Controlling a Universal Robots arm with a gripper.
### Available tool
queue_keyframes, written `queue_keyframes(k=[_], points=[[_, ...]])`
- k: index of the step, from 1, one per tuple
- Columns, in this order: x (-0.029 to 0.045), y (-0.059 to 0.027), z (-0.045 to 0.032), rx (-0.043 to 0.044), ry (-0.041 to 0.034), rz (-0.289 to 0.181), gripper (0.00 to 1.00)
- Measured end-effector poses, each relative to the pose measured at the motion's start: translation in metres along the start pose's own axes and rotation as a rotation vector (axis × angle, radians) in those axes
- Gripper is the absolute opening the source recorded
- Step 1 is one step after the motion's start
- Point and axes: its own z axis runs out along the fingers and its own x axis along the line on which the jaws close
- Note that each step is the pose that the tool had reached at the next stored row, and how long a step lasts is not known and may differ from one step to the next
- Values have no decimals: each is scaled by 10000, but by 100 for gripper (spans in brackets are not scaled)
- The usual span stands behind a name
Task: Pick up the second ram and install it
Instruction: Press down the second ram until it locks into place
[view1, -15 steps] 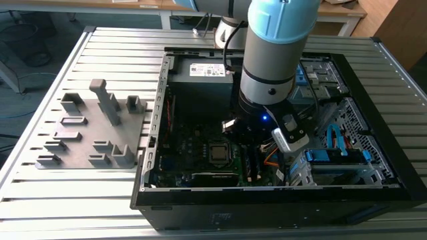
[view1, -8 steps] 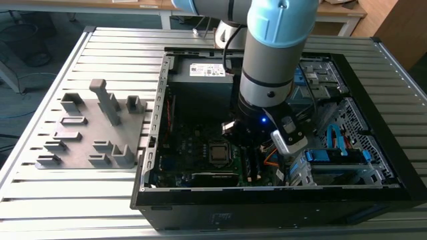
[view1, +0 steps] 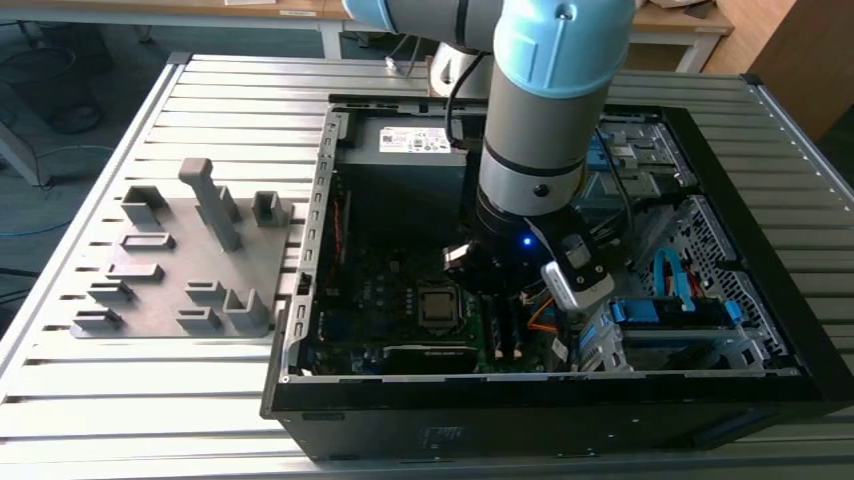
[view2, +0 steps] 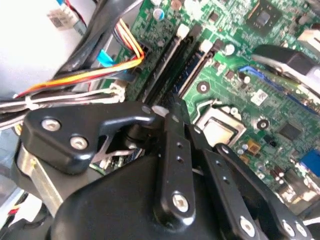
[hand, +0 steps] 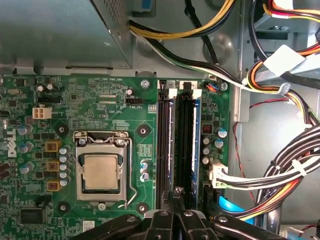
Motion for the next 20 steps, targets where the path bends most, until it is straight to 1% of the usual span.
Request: queue_keyframes(k=[2,3,4,6,7,9,11,13,20], points=[[-3,-10,-99,55,11,-3,10],[-3,-9,-123,58,10,-3,10],[-3,5,-127,66,8,-2,10],[-3,83,-134,122,10,-6,10],[-3,128,-137,133,10,-6,10],[-2,216,-143,142,11,-5,10],[-2,286,-147,140,10,-5,10],[-3,307,-149,142,10,-6,10],[-3,307,-168,141,10,-6,10]])
